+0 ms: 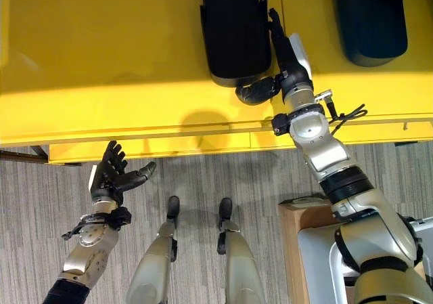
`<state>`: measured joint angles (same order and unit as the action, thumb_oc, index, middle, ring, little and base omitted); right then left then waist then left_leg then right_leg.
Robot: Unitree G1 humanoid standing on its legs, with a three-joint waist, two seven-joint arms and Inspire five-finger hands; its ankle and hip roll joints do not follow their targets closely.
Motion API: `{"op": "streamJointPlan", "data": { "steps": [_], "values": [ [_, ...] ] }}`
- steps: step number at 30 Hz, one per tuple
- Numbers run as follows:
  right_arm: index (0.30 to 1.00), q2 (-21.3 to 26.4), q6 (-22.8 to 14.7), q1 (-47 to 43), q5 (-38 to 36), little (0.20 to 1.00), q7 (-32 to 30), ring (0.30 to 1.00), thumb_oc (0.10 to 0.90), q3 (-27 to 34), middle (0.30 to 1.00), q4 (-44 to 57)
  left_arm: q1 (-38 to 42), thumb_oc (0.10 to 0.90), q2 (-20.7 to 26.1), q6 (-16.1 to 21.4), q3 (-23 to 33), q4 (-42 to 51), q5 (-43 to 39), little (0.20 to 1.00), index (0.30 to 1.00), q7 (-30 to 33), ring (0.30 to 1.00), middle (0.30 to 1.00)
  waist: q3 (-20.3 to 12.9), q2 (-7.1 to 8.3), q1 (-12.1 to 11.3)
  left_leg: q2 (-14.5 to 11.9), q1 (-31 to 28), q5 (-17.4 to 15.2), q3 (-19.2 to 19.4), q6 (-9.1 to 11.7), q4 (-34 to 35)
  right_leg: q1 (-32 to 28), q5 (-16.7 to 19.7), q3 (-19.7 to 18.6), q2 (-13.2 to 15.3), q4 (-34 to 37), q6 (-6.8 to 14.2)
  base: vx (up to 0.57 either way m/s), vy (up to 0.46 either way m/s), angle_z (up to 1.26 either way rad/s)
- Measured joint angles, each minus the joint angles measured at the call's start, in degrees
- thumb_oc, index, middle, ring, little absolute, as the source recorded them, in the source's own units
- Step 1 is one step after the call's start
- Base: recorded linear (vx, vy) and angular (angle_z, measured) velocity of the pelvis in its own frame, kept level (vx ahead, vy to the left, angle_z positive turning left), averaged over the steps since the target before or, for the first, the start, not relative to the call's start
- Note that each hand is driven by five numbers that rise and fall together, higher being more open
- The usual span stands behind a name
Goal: Move parts from the plastic box to the shelf.
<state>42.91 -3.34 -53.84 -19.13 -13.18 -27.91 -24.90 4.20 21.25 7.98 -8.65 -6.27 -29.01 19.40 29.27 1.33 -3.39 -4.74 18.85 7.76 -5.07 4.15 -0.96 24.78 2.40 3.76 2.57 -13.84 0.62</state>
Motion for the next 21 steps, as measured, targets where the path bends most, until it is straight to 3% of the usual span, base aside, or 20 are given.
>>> {"op": "streamJointPlan", "data": {
  "steps": [21],
  "values": [
    [1.000, -4.42, 0.01, -0.01, -0.11, 1.000, -2.41, 1.000, 0.900, 1.37, 1.000, -0.87, -0.87, 0.900, -0.04, 0.01, -0.05, -0.01, -0.06, 1.000, 1.000, 0.01, 1.000, 1.000, 0.00, 0.00, -0.46, -0.02, 0.00, 0.04, -0.20, 0.05, -0.05, -0.45, 0.18, 0.25, -0.01, 0.58, -0.07, 0.00, 0.000, 0.00]
  ]
}}
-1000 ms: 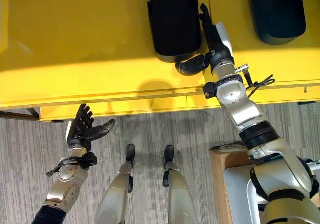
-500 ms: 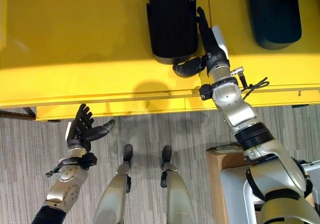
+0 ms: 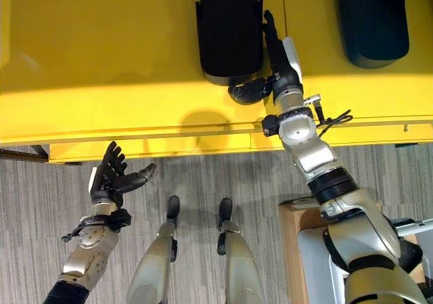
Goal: Move parts from the plastic box to the shelf.
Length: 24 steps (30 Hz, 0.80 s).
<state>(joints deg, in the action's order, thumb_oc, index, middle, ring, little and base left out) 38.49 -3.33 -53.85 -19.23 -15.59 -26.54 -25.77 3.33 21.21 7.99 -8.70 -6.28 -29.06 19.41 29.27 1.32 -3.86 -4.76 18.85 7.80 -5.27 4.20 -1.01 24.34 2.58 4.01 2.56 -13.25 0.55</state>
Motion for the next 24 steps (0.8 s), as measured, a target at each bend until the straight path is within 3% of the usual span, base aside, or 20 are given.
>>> {"op": "streamJointPlan", "data": {
  "steps": [6, 24],
  "values": [
    [1.000, 0.00, -0.01, -0.07, 0.00, 1.000, -1.09, 1.000, 0.900, 0.57, 1.000, -1.05, 0.02, 0.900, 0.00, 0.00, -0.03, 0.00, 0.00, 1.000, 1.000, 0.08, 1.000, 1.000, 0.00, 0.00, -1.11, 0.01, 0.10, -0.02, -0.13, -0.02, 0.01, -0.01, 0.00, 0.09, 0.01, 0.09, 0.00, 0.00, 0.001, 0.01],
    [1.000, 0.10, -0.02, -0.21, 0.09, 1.000, -1.66, 1.000, 0.900, 0.97, 1.000, -1.70, 0.23, 0.900, 0.00, 0.00, -0.09, 0.00, -0.02, 1.000, 1.000, 0.34, 1.000, 1.000, 0.00, 0.00, -0.99, 0.01, 0.49, -0.03, -0.60, -0.02, 0.03, 0.02, -0.02, 0.59, 0.06, 0.33, 0.00, 0.00, 0.001, 0.01]
  ]
}}
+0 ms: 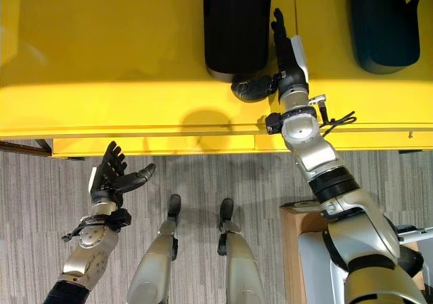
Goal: Move parts from the plastic box to the shelf.
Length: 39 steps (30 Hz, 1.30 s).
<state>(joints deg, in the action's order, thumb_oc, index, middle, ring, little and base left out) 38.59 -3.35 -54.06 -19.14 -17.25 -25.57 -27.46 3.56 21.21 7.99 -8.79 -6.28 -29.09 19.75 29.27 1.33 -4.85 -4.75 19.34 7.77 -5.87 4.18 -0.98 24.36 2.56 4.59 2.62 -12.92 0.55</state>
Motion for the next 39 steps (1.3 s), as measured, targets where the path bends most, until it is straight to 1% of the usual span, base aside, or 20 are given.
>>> {"op": "streamJointPlan", "data": {
  "steps": [15, 23, 27, 29, 30, 32, 39],
  "values": [
    [1.000, 0.01, -0.01, 0.68, 1.10, 1.000, 0.25, 1.000, 0.900, 0.55, 1.000, 0.02, 0.01, 0.900, 0.00, 0.00, 0.01, -0.01, 0.00, 1.000, 1.000, -0.02, 1.000, 1.000, 0.05, 0.12, 0.06, 0.00, -0.47, 0.00, 0.15, -0.02, 0.02, -0.41, 0.02, -0.10, 0.00, 0.05, 0.02, 0.00, 0.000, 0.00],
    [1.000, 0.02, 0.00, 6.82, 1.27, 1.000, 0.22, 1.000, 0.900, 5.43, 1.000, 2.97, -0.05, 0.900, 0.08, 0.05, 0.12, -0.01, 0.02, 1.000, 1.000, -0.09, 1.000, 1.000, 0.02, 0.41, 0.27, 0.11, -1.75, -0.05, 0.52, -0.05, 0.07, -1.96, 0.03, -0.31, 0.11, 0.83, 0.11, 0.00, 0.000, 0.00],
    [1.000, 0.08, 0.07, 9.13, 3.43, 1.000, 0.16, 1.000, 0.900, 7.46, 1.000, 3.26, -0.10, 0.900, 0.08, 0.05, 0.14, -0.01, 0.02, 1.000, 1.000, -0.21, 1.000, 1.000, 0.03, 0.41, 0.42, 0.12, -2.51, -0.32, 0.75, -0.42, 0.11, -2.56, 0.02, -0.51, 0.10, 0.92, 0.14, 0.00, 0.001, -0.01],
    [1.000, 0.09, 0.12, 9.25, 3.43, 1.000, 0.14, 1.000, 0.900, 7.50, 1.000, 3.26, -0.14, 0.900, 0.08, 0.05, 0.17, -0.01, 0.02, 1.000, 1.000, -0.21, 1.000, 1.000, 0.02, 0.42, 0.64, 0.12, -2.66, -0.45, 0.76, -0.60, 0.11, -2.76, 0.01, -0.52, 0.10, 1.03, 0.16, 0.00, 0.000, 0.00],
    [1.000, 0.08, 0.13, 9.36, 3.44, 1.000, 0.14, 1.000, 0.900, 8.14, 1.000, 3.38, -0.05, 0.900, 0.08, 0.05, 0.18, -0.01, 0.02, 1.000, 1.000, -0.37, 1.000, 1.000, 0.02, 0.42, 1.17, 0.14, -2.64, -0.45, 0.77, -0.60, 0.11, -2.77, 0.05, -0.57, 0.10, 1.11, 0.19, 0.00, 0.000, 0.00],
    [1.000, 0.19, 0.18, 10.70, 3.46, 1.000, 0.08, 1.000, 0.900, 9.57, 1.000, 5.14, -0.20, 0.900, 0.08, 0.05, 0.20, -0.01, 0.02, 1.000, 1.000, -0.40, 1.000, 1.000, 0.02, 0.42, 1.49, 0.14, -2.76, -0.45, 0.85, -0.60, 0.11, -2.85, 0.08, -0.65, 0.09, 1.12, 0.19, 0.00, 0.000, 0.00],
    [1.000, 0.55, 0.26, 11.54, 3.48, 1.000, 0.02, 1.000, 0.900, 10.30, 1.000, 5.20, -0.32, 0.900, 0.06, 0.05, 0.44, -0.01, 0.01, 1.000, 1.000, -0.49, 1.000, 1.000, 0.02, 0.42, 1.79, 0.13, -3.62, -0.58, 1.32, -0.77, 0.32, -3.68, 0.27, -1.06, 0.02, 1.67, 0.29, 0.00, 0.000, -0.02]
  ]
}}
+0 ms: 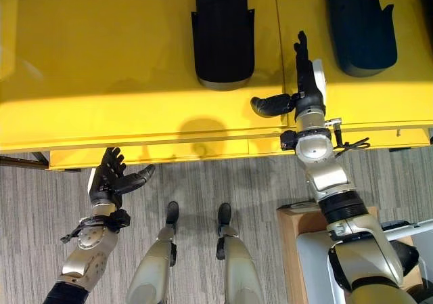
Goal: Move parts from the plastic box to the shelf.
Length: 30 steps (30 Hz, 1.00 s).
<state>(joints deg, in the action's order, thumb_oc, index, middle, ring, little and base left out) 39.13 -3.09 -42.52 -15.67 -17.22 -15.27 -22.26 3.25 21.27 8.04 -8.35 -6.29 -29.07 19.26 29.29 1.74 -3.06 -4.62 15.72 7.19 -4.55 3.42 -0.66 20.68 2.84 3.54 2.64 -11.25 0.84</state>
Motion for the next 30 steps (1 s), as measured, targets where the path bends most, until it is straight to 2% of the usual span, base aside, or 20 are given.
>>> {"op": "streamJointPlan", "data": {
  "steps": [4, 8, 10, 11, 14, 17, 20, 23, 30],
  "values": [
    [1.000, 0.00, 0.01, 2.58, -0.01, 1.000, -0.04, 1.000, 0.900, 1.84, 1.000, 3.08, -0.12, 0.900, -0.02, -0.08, -0.01, -0.06, -0.01, 1.000, 1.000, -0.06, 1.000, 1.000, 0.00, 0.00, 0.10, 0.00, -0.91, -0.01, 0.06, 0.02, 0.06, -1.15, 0.08, 0.04, -0.01, 0.56, 0.02, 0.00, 0.000, 0.00],
    [1.000, -0.40, -0.31, 8.80, -0.09, 1.000, 0.34, 1.000, 0.900, 4.02, 1.000, 12.09, -0.40, 0.900, -0.07, -0.22, 0.16, -0.07, -0.01, 1.000, 1.000, -0.04, 1.000, 1.000, 0.00, 0.00, 0.62, 0.01, -1.54, -0.25, 0.18, -0.13, 0.17, -2.12, 0.37, -0.08, -0.04, 1.44, 0.14, 0.00, 0.000, 0.00],
    [1.000, -2.79, -1.09, 13.27, -0.46, 1.000, 1.42, 1.000, 0.900, 6.62, 1.000, 16.35, -0.92, 0.900, -0.11, -0.57, 0.24, -0.07, 0.00, 1.000, 1.000, -0.15, 1.000, 1.000, -0.01, 0.01, 0.80, -0.05, -2.36, -0.27, 0.33, -0.11, 0.41, -3.27, 0.68, -0.09, -0.09, 2.45, 0.20, 0.02, 0.047, -0.03],
    [1.000, -5.55, -2.18, 17.74, -1.57, 1.000, 2.20, 1.000, 0.900, 7.94, 1.000, 19.77, -1.68, 0.900, -0.12, -0.60, 0.22, -0.04, 0.01, 1.000, 1.000, -0.28, 1.000, 1.000, -0.04, 0.06, 1.33, -0.03, -3.24, -0.28, 0.56, -0.13, 1.05, -4.29, 1.10, -0.26, -0.09, 3.57, 0.35, 0.04, 0.065, -0.06],
    [1.000, -8.74, -3.17, 25.61, -4.46, 1.000, 4.37, 1.000, 0.900, 9.66, 1.000, 24.31, -2.52, 0.900, -0.11, -1.49, 0.78, -0.04, 0.02, 1.000, 1.000, -1.14, 1.000, 1.000, -0.05, 0.07, 1.68, -0.02, -4.95, -0.26, 1.13, -0.13, 2.25, -6.57, 2.36, -0.73, -0.12, 6.40, 0.70, 0.04, 0.065, -0.08],
    [1.000, -10.91, -3.49, 29.55, -6.54, 1.000, 5.73, 1.000, 0.900, 9.95, 1.000, 24.47, -3.59, 0.900, -0.08, -1.71, 1.52, -0.05, 0.15, 1.000, 1.000, -1.50, 1.000, 1.000, -1.09, 0.61, 2.67, 0.20, -5.31, -0.23, 1.32, -0.29, 3.26, -7.58, 3.56, -1.10, 0.00, 9.17, 1.02, 0.03, 0.093, -0.04],
    [1.000, -17.10, -4.22, 33.08, -9.26, 1.000, 6.08, 1.000, 0.900, 11.71, 1.000, 24.51, -4.21, 0.900, -0.12, -2.11, 1.62, -0.76, 0.12, 1.000, 1.000, -1.50, 1.000, 1.000, -2.01, 1.17, 3.37, 0.34, -6.14, -0.13, 1.73, -0.24, 3.67, -9.10, 4.80, -1.43, 0.08, 11.48, 1.13, 0.03, 0.083, -0.07],
    [1.000, -20.52, -4.28, 34.82, -11.44, 1.000, 6.68, 1.000, 0.900, 11.36, 1.000, 24.54, -4.38, 0.900, -0.26, -2.55, 1.47, -2.34, 0.13, 1.000, 1.000, -1.53, 1.000, 1.000, -3.02, 1.16, 4.31, 0.88, -6.93, -0.11, 2.85, -0.46, 4.13, -9.73, 5.58, -2.35, 0.55, 12.64, 1.65, 0.02, 0.113, -0.14],
    [1.000, -20.33, -4.27, 35.11, -12.55, 1.000, 7.25, 1.000, 0.900, 8.30, 1.000, 24.54, -5.36, 0.900, -0.68, -3.15, 1.39, -5.00, 0.19, 1.000, 1.000, -1.99, 1.000, 1.000, -4.78, 1.46, 4.34, 1.94, -9.09, -0.91, 6.16, -1.64, 4.34, -10.50, 6.41, -5.88, 1.28, 13.34, 2.51, 0.03, 0.116, -0.22]
  ]
}}
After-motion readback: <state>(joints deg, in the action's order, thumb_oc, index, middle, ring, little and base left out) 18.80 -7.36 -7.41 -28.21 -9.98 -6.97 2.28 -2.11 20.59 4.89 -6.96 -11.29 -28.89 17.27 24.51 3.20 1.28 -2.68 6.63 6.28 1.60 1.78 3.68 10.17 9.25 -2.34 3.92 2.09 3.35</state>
